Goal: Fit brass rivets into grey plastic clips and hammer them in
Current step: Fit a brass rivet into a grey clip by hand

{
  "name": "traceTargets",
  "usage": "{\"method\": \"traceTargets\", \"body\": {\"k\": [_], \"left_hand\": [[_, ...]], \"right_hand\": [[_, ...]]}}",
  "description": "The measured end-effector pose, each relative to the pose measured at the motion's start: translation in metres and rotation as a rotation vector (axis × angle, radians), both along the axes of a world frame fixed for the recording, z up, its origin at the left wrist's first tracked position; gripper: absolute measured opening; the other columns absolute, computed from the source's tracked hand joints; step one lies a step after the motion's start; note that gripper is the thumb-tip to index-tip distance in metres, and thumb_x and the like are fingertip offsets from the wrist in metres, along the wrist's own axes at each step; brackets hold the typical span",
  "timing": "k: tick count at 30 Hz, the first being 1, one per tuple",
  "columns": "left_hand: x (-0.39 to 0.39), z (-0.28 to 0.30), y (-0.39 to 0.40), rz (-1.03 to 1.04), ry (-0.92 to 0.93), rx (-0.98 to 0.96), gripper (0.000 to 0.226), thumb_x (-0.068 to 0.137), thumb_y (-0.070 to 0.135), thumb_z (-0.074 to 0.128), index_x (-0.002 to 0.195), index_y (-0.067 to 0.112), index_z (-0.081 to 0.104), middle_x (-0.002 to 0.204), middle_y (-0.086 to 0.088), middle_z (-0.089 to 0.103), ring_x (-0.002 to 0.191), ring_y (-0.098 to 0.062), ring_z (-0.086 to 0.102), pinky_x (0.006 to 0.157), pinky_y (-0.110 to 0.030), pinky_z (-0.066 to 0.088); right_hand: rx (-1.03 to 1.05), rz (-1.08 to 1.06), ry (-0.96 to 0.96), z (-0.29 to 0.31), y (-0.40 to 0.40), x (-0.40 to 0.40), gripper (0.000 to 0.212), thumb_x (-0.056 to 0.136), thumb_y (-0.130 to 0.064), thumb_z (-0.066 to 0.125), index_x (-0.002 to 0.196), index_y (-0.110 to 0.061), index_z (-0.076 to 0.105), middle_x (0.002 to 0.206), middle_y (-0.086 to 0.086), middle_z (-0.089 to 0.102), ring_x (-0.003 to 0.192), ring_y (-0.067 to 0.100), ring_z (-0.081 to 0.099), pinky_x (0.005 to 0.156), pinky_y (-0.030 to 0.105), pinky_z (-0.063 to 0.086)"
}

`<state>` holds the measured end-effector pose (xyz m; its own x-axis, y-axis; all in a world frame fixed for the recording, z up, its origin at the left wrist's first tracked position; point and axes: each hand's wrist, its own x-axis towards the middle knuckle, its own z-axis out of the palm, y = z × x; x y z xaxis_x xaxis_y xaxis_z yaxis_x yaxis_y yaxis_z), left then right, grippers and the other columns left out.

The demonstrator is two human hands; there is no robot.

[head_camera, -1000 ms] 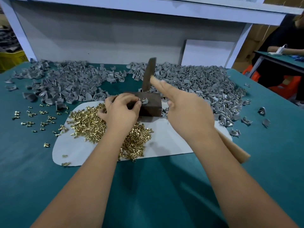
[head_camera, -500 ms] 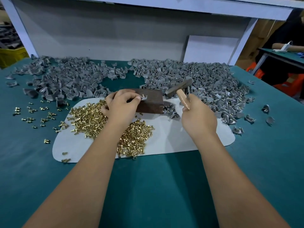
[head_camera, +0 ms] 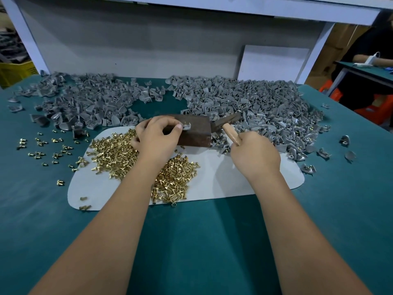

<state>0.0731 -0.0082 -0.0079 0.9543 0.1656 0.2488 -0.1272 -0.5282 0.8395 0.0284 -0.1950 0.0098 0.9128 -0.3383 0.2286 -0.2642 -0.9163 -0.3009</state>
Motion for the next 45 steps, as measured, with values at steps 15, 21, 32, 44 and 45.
{"method": "traceTargets", "body": {"k": [15, 21, 32, 44, 45], "left_hand": [[-0.001, -0.001, -0.001, 0.048, -0.066, 0.154, 0.006, 0.091, 0.038, 0.062, 0.087, 0.043, 0.061, 0.117, 0.024, 0.057, 0.13, -0.018, 0.027, 0.098, -0.043, 0.017], [0.0, -0.002, 0.0, 0.074, -0.077, 0.162, 0.004, 0.09, 0.044, 0.062, 0.089, 0.042, 0.065, 0.113, 0.024, 0.058, 0.129, -0.019, 0.028, 0.097, -0.041, 0.015], [-0.002, -0.004, -0.001, 0.109, -0.132, 0.162, 0.014, 0.09, 0.033, 0.06, 0.083, 0.044, 0.064, 0.102, 0.023, 0.058, 0.127, -0.019, 0.032, 0.087, -0.033, 0.009], [-0.002, -0.002, 0.0, 0.072, -0.076, 0.182, 0.004, 0.091, 0.041, 0.061, 0.089, 0.043, 0.064, 0.116, 0.023, 0.059, 0.127, -0.021, 0.028, 0.1, -0.045, 0.018], [-0.002, -0.002, 0.0, 0.067, -0.067, 0.174, 0.005, 0.091, 0.042, 0.061, 0.087, 0.044, 0.062, 0.115, 0.025, 0.058, 0.128, -0.02, 0.027, 0.099, -0.044, 0.017]], "right_hand": [[0.167, 0.374, -0.177, 0.014, 0.07, 0.045, 0.017, 0.093, -0.03, 0.053, 0.096, -0.025, 0.069, 0.099, 0.0, 0.067, 0.099, 0.024, 0.057, 0.084, 0.038, 0.049], [0.143, 0.289, -0.227, 0.013, 0.081, 0.049, 0.014, 0.093, -0.029, 0.055, 0.091, -0.02, 0.066, 0.09, 0.004, 0.066, 0.092, 0.026, 0.057, 0.069, 0.033, 0.046], [0.084, 0.203, -0.327, 0.009, 0.1, 0.044, 0.01, 0.087, -0.014, 0.058, 0.093, -0.008, 0.062, 0.099, 0.009, 0.063, 0.101, 0.026, 0.052, 0.068, 0.03, 0.031], [0.303, 0.32, -0.269, 0.008, 0.073, 0.036, 0.01, 0.093, -0.016, 0.053, 0.09, -0.015, 0.062, 0.095, 0.0, 0.062, 0.097, 0.02, 0.052, 0.078, 0.033, 0.043], [0.255, 0.286, -0.281, 0.009, 0.066, 0.032, 0.01, 0.093, -0.018, 0.053, 0.094, -0.017, 0.062, 0.098, -0.001, 0.061, 0.096, 0.017, 0.05, 0.079, 0.032, 0.042]]}}
